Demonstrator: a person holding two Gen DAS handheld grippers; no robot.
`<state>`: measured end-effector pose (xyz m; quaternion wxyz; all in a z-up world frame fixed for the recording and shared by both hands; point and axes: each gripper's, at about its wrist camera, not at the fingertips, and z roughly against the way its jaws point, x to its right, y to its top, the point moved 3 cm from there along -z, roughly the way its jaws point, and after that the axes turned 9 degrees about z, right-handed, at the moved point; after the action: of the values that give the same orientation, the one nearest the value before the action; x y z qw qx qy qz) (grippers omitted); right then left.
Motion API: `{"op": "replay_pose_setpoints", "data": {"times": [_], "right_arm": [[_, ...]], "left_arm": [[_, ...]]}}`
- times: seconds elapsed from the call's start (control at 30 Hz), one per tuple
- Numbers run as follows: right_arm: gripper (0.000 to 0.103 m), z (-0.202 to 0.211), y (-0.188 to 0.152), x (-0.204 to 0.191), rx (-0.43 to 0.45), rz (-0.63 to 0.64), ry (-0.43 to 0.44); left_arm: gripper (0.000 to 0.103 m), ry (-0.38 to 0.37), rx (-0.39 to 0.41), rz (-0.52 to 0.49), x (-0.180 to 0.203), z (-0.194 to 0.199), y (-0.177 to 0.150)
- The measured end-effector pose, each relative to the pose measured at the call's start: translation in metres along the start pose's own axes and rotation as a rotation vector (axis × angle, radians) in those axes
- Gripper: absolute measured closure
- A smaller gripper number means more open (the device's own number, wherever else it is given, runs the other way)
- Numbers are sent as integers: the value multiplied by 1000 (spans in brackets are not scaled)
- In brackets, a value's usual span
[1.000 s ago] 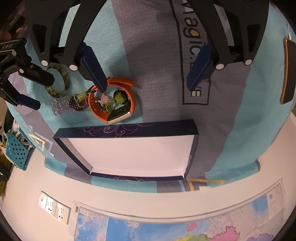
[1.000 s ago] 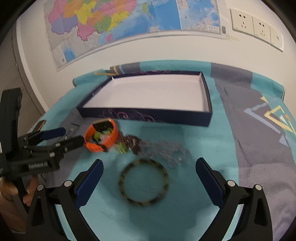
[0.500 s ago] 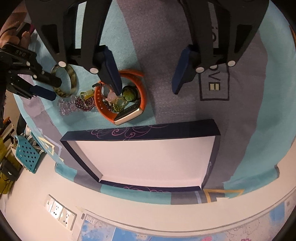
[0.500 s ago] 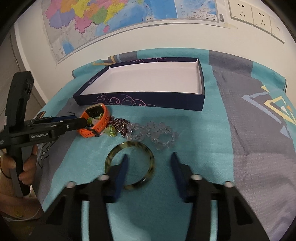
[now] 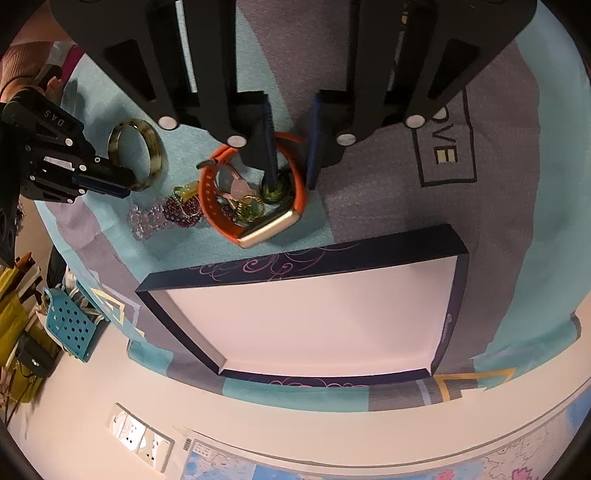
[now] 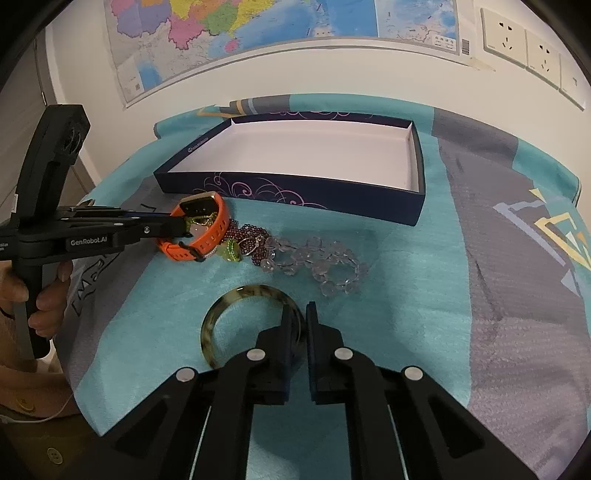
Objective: Organize jewelry
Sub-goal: 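Grasp the orange watch band with the left tool while the right tool grasps the tortoiseshell bangle, then carry both into the box and open both tools to release them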
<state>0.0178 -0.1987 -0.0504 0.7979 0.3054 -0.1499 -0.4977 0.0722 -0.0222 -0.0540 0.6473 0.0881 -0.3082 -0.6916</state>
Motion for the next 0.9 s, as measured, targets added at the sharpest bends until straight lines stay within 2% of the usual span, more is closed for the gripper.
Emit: {"op": "replay_pose_setpoints", "data": {"times": [0.1, 0.53, 0.67, 0.77, 0.9], "right_arm": [[97, 1, 0, 0, 8, -12, 22], [97, 13, 8, 4, 63, -50, 92], [97, 19, 20, 5, 92, -45, 104], [97, 20, 37, 11, 112, -28, 83], [97, 15, 70, 25, 144, -13, 57]], "left_arm": [[97, 2, 6, 8, -2, 3, 1], [97, -45, 33, 64, -16, 25, 9], [97, -53, 61, 79, -19, 34, 19], [97, -55, 79, 87, -22, 38, 32], [97, -32, 115, 85, -24, 39, 54]]}}
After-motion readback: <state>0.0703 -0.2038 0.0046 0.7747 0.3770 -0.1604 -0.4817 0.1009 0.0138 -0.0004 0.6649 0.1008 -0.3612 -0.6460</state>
